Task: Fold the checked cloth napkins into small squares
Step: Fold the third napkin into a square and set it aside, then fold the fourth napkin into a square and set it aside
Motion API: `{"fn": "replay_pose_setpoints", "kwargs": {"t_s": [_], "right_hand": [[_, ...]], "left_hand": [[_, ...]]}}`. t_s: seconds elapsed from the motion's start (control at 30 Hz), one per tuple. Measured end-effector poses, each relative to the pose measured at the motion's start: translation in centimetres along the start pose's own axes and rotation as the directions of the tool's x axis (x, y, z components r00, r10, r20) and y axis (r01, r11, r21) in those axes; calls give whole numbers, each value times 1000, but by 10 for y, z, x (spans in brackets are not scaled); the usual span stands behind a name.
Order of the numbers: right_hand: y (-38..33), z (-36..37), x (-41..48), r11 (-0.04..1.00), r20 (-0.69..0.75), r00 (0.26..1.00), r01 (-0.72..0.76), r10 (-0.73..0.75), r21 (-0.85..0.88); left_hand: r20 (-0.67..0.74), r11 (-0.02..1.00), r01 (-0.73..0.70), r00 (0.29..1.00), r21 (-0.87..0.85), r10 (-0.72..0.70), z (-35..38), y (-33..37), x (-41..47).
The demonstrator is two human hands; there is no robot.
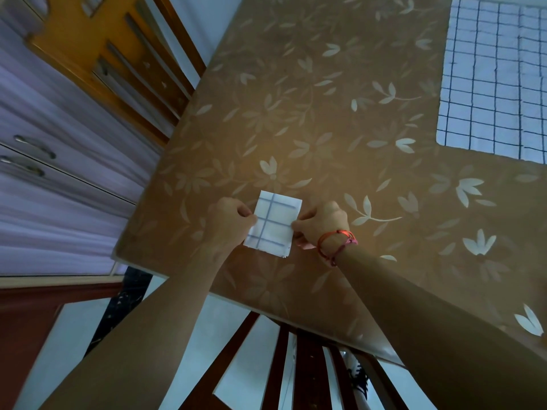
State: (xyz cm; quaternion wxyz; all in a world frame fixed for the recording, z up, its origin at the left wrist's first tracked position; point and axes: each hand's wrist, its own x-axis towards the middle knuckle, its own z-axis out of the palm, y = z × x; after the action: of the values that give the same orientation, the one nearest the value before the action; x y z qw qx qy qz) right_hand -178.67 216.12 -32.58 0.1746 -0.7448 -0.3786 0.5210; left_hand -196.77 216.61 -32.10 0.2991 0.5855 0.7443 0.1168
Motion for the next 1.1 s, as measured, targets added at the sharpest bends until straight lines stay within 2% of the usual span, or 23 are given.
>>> {"fn": "replay_pose_setpoints", "kwargs": {"t_s": [0.57,0.8,0.93,1.1], "right_hand": [[5,-13,-4,997,50,998,-34,30,73],[18,-52,-29,997,16,999,34,-35,72],[32,-87,-41,996,-6,997,74,-74,50],[55,-143,-58,988,-39,990,135,-138,-71]], "left_hand": [[-45,999,20,999,-30,-22,-2,3,-9],[-27,999,-25,999,-38,24,3,29,-29],[-9,994,-99,995,-39,98,13,59,-44],[-9,966,-240,971,-91,240,35,111,-72]]}}
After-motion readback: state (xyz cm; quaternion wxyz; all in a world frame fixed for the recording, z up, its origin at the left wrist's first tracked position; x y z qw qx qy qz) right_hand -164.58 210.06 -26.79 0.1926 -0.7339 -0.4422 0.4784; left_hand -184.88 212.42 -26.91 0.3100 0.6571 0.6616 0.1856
